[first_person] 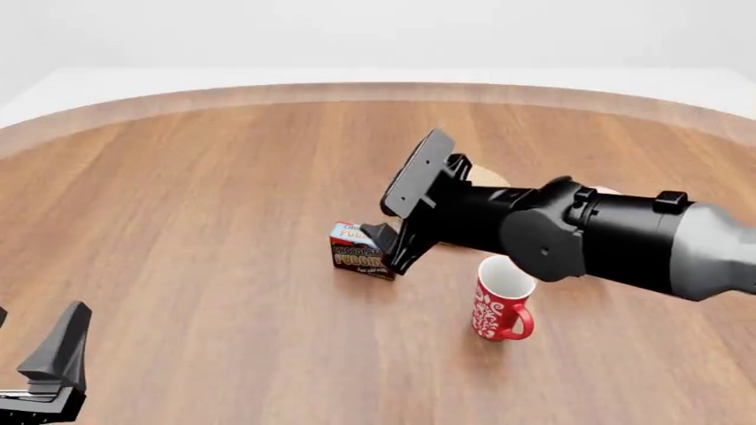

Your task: Put the chocolate pudding to the left of the plate.

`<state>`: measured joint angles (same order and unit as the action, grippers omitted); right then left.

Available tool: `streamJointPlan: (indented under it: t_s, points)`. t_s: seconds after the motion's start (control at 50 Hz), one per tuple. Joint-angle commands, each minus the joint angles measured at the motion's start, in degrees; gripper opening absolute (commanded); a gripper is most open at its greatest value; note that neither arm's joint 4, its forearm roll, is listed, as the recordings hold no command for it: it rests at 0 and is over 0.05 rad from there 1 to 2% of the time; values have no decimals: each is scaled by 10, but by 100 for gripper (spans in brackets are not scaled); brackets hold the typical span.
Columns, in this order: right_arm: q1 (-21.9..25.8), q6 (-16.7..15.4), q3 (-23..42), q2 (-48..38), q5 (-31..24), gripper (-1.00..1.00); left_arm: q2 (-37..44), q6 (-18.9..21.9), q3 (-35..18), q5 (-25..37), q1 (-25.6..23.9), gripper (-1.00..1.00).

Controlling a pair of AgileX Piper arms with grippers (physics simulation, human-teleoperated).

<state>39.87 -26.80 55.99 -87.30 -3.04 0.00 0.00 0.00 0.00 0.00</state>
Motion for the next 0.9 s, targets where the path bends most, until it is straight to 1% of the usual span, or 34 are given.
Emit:
streamJointPlan:
  t_s: [0.02, 0.22, 0.7, 0.9]
  points:
    - [0, 4, 9, -33, 18, 100, 0, 0, 0, 0, 0, 100]
    - [-3, 14, 14, -68, 36, 100, 0, 0, 0, 0, 0, 100]
    - [-26, 15, 28, -125, 53, 100, 0, 0, 0, 0, 0, 100]
    - [-29, 19, 26, -136, 64, 100, 0, 0, 0, 0, 0, 100]
